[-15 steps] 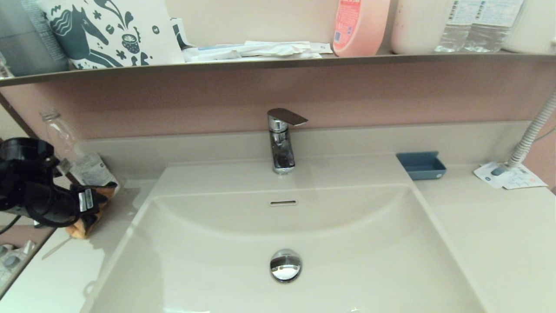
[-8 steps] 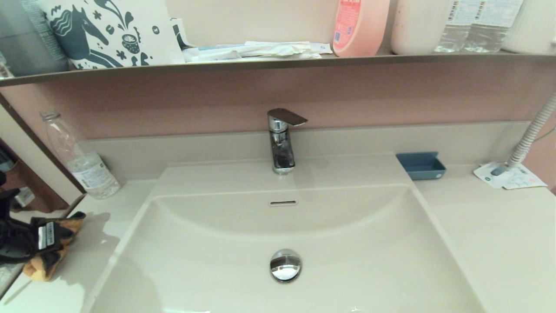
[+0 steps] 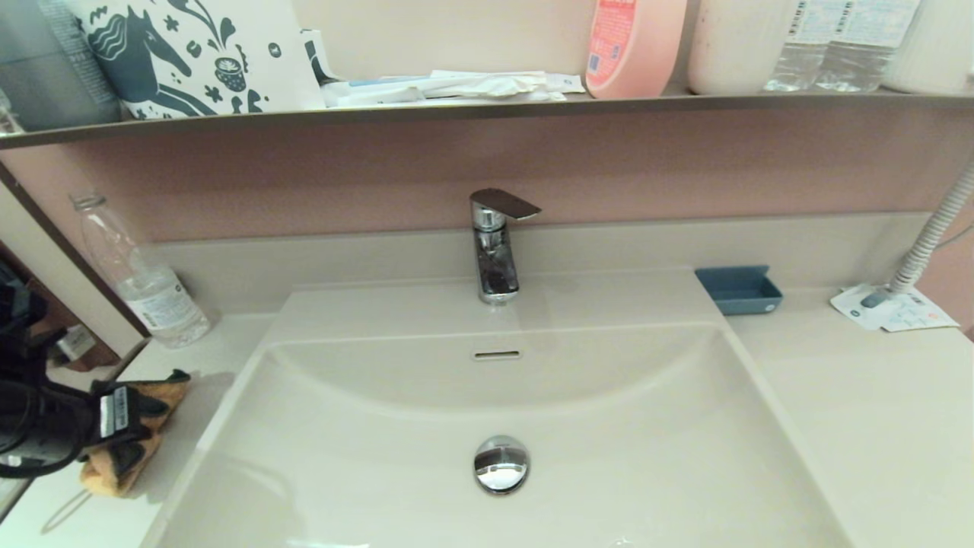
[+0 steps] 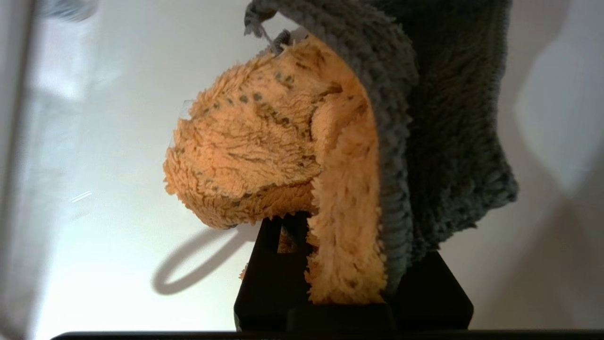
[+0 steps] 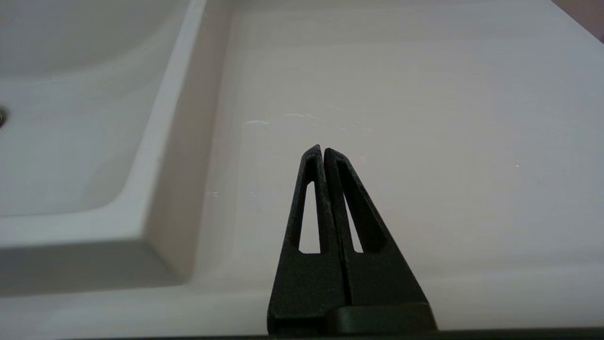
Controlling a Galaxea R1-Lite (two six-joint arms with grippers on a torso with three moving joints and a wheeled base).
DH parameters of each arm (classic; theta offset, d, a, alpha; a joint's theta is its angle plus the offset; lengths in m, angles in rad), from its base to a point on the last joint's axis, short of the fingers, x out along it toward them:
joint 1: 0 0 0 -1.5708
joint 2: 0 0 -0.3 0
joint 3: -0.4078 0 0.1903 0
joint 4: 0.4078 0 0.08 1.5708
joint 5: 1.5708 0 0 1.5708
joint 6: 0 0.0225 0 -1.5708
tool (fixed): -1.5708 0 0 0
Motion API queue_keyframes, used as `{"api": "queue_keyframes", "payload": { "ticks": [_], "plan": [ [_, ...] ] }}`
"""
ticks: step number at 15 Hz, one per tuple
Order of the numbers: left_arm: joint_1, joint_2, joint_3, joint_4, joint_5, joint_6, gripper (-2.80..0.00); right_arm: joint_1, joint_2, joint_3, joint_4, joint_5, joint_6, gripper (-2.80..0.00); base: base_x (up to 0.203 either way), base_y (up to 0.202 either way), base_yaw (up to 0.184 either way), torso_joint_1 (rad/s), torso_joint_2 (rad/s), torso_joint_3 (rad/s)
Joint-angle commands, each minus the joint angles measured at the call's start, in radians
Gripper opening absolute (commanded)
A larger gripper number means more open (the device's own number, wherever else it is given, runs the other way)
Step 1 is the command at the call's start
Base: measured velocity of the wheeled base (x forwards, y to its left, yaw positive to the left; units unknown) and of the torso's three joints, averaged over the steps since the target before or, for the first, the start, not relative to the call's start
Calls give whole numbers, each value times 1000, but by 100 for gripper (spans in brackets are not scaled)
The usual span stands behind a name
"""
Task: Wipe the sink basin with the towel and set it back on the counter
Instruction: Wipe the sink
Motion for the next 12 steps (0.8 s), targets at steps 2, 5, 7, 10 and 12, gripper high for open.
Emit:
{"api": "queue_keyframes", "payload": {
  "ticks": [2,5,7,10,12],
  "plan": [
    [-107,16,-78,-2,3,-93,-280,0,1,0,0,0,0,-280,0,0,0,0,0,0],
    [-112,-40,-103,23,9,-98,-280,0,1,0,0,0,0,-280,0,0,0,0,0,0],
    [-100,-95,-104,87,14,-96,-280,0,1,0,0,0,0,-280,0,0,0,0,0,0],
    [-85,-206,-106,145,14,-95,-280,0,1,0,0,0,0,-280,0,0,0,0,0,0],
    [-86,-284,-120,157,12,-96,-280,0,1,0,0,0,0,-280,0,0,0,0,0,0]
  ]
}}
